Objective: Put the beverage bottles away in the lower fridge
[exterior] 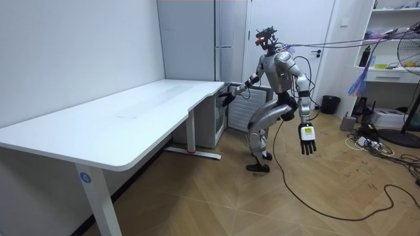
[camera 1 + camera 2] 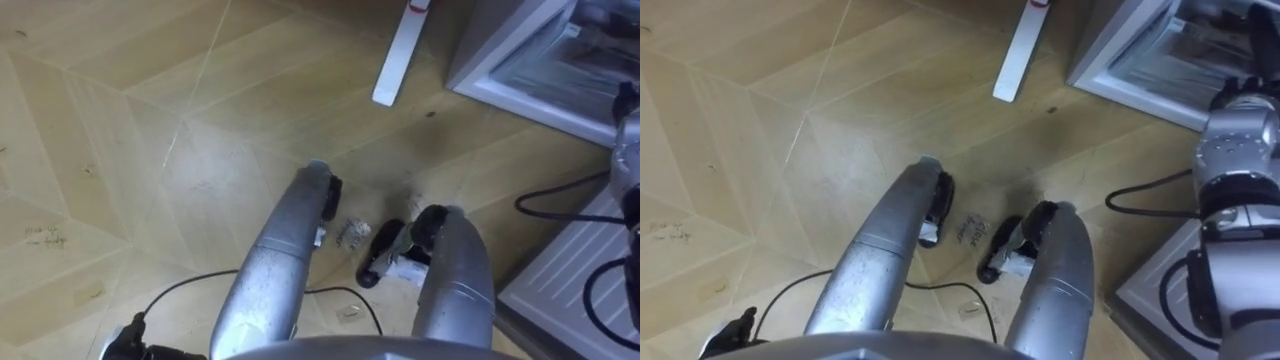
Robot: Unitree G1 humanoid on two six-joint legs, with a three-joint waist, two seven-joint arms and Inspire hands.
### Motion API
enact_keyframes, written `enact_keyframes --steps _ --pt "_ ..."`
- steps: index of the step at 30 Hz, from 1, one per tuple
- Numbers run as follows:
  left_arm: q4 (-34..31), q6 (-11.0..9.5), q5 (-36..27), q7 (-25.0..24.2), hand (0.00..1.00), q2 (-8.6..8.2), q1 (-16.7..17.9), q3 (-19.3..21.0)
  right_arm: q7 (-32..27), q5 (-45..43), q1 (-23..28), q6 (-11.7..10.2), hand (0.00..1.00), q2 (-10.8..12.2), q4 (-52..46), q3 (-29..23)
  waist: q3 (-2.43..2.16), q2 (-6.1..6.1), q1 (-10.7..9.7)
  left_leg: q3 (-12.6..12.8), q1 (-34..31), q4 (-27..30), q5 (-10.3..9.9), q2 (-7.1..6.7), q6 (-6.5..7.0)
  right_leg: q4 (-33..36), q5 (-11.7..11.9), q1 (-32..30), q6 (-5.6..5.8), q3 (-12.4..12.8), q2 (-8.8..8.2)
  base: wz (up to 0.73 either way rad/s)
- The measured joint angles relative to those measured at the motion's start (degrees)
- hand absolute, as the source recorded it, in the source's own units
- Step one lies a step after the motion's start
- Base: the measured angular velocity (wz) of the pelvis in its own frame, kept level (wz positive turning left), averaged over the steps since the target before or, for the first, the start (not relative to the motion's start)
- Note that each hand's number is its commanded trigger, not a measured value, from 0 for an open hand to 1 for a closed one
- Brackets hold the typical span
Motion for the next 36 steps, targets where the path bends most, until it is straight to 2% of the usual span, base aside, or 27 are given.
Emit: enact_keyframes --steps 1,4,7,8,12,16,23,24,31,34,36 --pt "-0.30 0.02 0.04 0.01 0.00 0.30 0.00 0.02 -0.44 0.00 -0.04 0.44 0.00 -0.03 -1.07 0.22 0.00 -0.01 0.02 -0.37 0.05 -0.59 0.32 0.06 -0.51 -0.50 -0.01 0.15 -0.53 -0.46 -0.01 0.00" --pt "-0.53 0.23 0.04 0.05 0.00 0.35 -0.02 0.08 -1.06 -0.04 -0.53 0.57 0.00 0.08 -2.74 0.70 0.02 0.03 0.27 -0.91 0.18 -2.20 1.25 0.30 -1.60 -1.66 0.30 0.54 -1.08 -2.23 -0.82 0.00" --pt "-0.53 0.37 0.07 0.16 0.00 0.36 -0.01 0.09 -1.92 -0.08 -1.58 0.58 0.00 0.30 -3.02 0.72 0.01 0.05 0.67 -1.51 0.48 -3.12 1.79 0.80 -2.43 -2.50 0.67 0.98 -1.77 -3.35 -0.66 0.01" --pt "-0.55 0.31 0.06 0.15 0.00 0.36 -0.02 0.04 -2.22 -0.08 -2.16 0.55 0.00 0.34 -3.02 0.79 0.02 0.12 1.01 -2.07 0.52 -3.50 2.02 0.88 -2.83 -2.94 0.75 1.23 -2.32 -4.10 -0.63 0.00" --pt "-0.59 0.31 0.04 0.16 0.00 0.40 0.05 -0.18 -2.23 -0.12 -2.58 0.26 0.00 0.32 -3.02 0.71 0.04 0.40 1.79 -4.10 0.76 -4.65 2.79 0.83 -4.19 -3.89 0.42 2.35 -4.00 -6.58 -0.63 0.14" --pt "-2.73 0.50 0.28 0.20 0.00 0.40 0.47 -0.68 -2.23 -0.21 -3.16 0.32 0.00 0.27 -3.15 0.77 0.13 1.02 1.79 -5.22 1.16 -5.77 3.35 0.91 -5.12 -4.56 0.31 2.95 -5.07 -7.86 -0.58 0.11" --pt "-4.48 0.40 0.72 0.58 0.00 0.41 0.67 -0.68 -2.20 -2.04 -3.35 1.08 0.00 0.27 -4.22 1.49 0.05 1.16 1.91 -5.50 1.57 -7.26 4.26 0.83 -5.95 -5.19 0.50 2.98 -5.83 -8.81 -1.07 -0.02" --pt "-4.96 0.37 0.71 0.65 0.00 0.41 0.69 -0.72 -2.20 -2.05 -3.35 1.01 0.00 0.26 -4.22 1.82 0.09 1.09 1.84 -5.23 1.78 -7.72 4.52 0.78 -5.85 -5.22 0.45 3.13 -5.90 -9.09 -1.70 0.06" --pt "-5.99 0.35 0.78 0.69 0.00 0.41 0.74 -0.72 -1.54 -3.15 -3.35 2.26 0.00 0.09 -4.24 1.88 0.11 1.03 1.76 -5.20 2.13 -8.46 4.96 0.87 -5.56 -5.70 0.44 3.50 -5.96 -10.10 -2.49 0.01" --pt "-6.86 0.29 0.78 0.73 0.00 0.42 1.21 -0.74 -1.51 -4.01 -3.48 3.35 0.00 0.03 -4.24 1.82 0.05 0.88 1.62 -5.21 2.46 -9.27 5.08 0.80 -5.53 -6.47 0.51 4.01 -5.85 -10.97 -3.17 -0.01" --pt "-7.66 0.32 0.89 0.83 0.00 0.41 1.80 -0.68 -1.51 -4.11 -3.48 3.81 0.00 0.04 -4.23 1.83 0.04 0.88 1.60 -5.18 2.86 -9.80 5.95 0.95 -5.61 -7.19 0.59 4.95 -5.76 -12.29 -3.92 -0.05"
